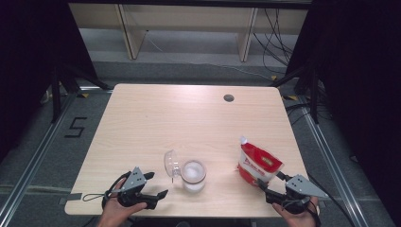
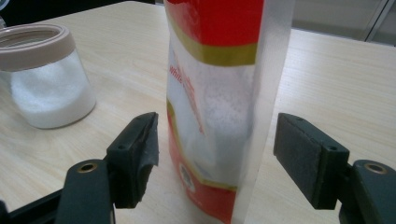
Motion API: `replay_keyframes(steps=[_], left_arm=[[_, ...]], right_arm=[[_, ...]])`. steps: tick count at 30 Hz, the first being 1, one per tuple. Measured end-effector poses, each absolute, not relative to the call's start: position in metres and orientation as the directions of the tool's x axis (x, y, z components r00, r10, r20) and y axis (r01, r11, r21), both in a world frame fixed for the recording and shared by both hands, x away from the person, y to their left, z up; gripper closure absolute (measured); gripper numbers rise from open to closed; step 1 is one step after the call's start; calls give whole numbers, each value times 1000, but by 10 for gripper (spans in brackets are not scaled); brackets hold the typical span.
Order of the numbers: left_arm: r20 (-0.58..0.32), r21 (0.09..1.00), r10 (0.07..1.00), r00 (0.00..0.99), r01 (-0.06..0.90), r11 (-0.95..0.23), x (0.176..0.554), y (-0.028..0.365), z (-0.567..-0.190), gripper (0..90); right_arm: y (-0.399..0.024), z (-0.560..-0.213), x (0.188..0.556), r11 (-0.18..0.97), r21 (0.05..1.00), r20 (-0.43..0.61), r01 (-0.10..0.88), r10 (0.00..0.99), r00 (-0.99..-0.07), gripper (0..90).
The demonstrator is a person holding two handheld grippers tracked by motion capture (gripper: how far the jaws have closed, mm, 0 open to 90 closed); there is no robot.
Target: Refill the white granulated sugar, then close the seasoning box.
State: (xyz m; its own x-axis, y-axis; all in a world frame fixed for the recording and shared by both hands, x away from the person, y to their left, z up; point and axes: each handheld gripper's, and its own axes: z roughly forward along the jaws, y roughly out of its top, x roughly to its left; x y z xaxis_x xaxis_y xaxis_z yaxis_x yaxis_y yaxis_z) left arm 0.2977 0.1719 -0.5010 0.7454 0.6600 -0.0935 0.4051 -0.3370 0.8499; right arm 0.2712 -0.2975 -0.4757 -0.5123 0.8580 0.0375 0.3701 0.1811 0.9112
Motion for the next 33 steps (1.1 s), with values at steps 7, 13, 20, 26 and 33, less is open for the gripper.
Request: replay_keyframes(steps=[7,13,20,26,33], left_arm=[[-83,848,653,753,397,-350,298,173,-501,189],[-71,850,644,761,384,-360,299,173,-500,187],[-72,851,646,760,385,-358,298,173,-499,188],[-88,853,653,752,395,-340,296,173,-496,190],[-96,844,646,758,406,-351,292,172,-493,417]], right_arm=[[-297,-476,267,232,906,-18,354,857,-516,304],[-293,-476,264,272,895,-44,354,843,-536,304],[-296,-477,264,294,894,-72,338,839,-540,304],[-295,-477,264,281,891,-49,356,840,-540,304],[-295,-476,262,285,896,-66,341,844,-532,304]])
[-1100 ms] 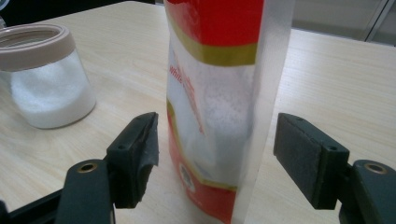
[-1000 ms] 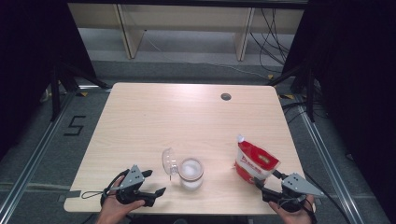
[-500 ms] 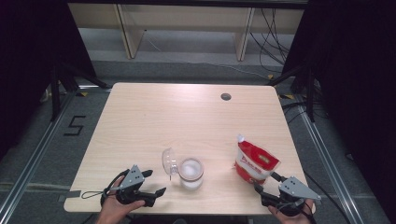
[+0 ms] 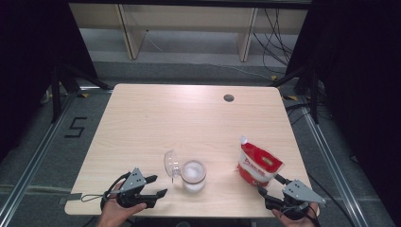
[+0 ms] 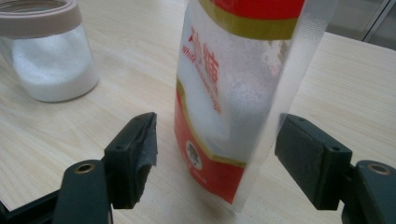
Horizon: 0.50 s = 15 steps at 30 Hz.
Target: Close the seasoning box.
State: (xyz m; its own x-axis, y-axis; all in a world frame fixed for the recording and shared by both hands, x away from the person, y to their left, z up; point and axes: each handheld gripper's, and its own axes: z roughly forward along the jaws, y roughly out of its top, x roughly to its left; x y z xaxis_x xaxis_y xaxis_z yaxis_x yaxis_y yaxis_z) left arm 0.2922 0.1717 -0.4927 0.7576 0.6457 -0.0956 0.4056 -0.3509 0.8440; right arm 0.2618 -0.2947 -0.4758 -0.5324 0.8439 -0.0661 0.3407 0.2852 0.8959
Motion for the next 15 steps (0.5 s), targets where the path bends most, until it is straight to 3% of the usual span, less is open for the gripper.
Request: replay_keyframes(steps=[5,8,9,10,15], left_arm=[[-60,852,641,765,374,-366,285,170,-485,699],[-39,845,647,761,370,-385,284,170,-480,823],[-36,851,649,760,364,-379,283,169,-478,854],[-36,852,654,756,365,-375,282,168,-477,886],[-4,851,643,766,341,-400,284,167,-472,895]], right_arm=[[-294,-474,259,278,895,-52,349,842,-537,304],[-293,-474,257,275,895,-50,352,844,-533,310],[-294,-474,258,303,897,-91,321,839,-537,312],[-293,-474,256,284,892,-55,353,840,-540,312],[-294,-474,254,274,895,-54,352,849,-525,311]])
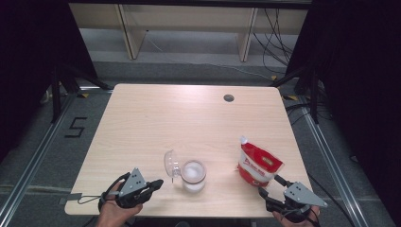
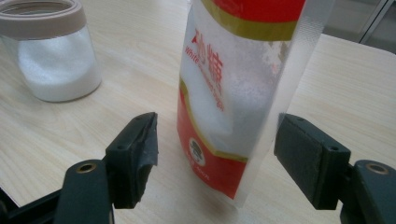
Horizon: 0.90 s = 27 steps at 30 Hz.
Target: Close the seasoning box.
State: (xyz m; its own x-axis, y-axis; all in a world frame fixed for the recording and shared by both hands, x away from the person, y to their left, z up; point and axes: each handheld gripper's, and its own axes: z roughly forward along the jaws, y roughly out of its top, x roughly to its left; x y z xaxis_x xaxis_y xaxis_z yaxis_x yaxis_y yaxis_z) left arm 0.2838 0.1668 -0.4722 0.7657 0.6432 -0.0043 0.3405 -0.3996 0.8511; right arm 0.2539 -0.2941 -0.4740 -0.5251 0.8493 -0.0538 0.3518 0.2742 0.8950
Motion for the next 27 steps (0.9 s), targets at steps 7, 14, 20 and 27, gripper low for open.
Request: replay_keyframes(steps=[7,14,20,27], left_arm=[[-23,859,650,760,348,-376,289,166,-465,895],[-14,872,643,766,324,-367,292,160,-449,895],[8,876,621,783,294,-382,297,154,-441,895],[3,880,620,784,292,-374,298,148,-438,894]], right_arm=[[-296,-475,253,280,900,-72,336,852,-518,311],[-295,-476,252,257,899,-37,355,851,-524,313],[-296,-476,253,254,900,-35,354,851,-523,314],[-296,-475,252,262,898,-44,352,852,-522,314]])
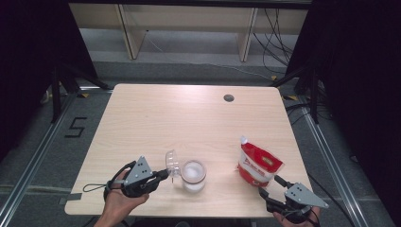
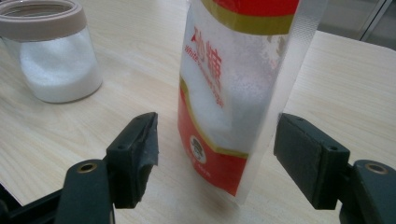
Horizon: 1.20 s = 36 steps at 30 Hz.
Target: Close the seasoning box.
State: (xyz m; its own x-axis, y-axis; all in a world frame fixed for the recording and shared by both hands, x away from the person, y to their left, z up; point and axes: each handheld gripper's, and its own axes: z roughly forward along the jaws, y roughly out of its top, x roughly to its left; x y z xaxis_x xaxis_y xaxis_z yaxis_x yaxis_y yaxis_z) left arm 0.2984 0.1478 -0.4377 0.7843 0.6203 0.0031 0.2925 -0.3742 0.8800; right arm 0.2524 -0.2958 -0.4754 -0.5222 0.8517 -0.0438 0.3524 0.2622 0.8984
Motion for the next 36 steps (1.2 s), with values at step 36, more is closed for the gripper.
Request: replay_keyframes(steps=[36], left_arm=[[-20,888,600,800,291,-357,295,144,-436,566]], right_arm=[[-294,-476,253,269,896,-46,352,847,-530,310]])
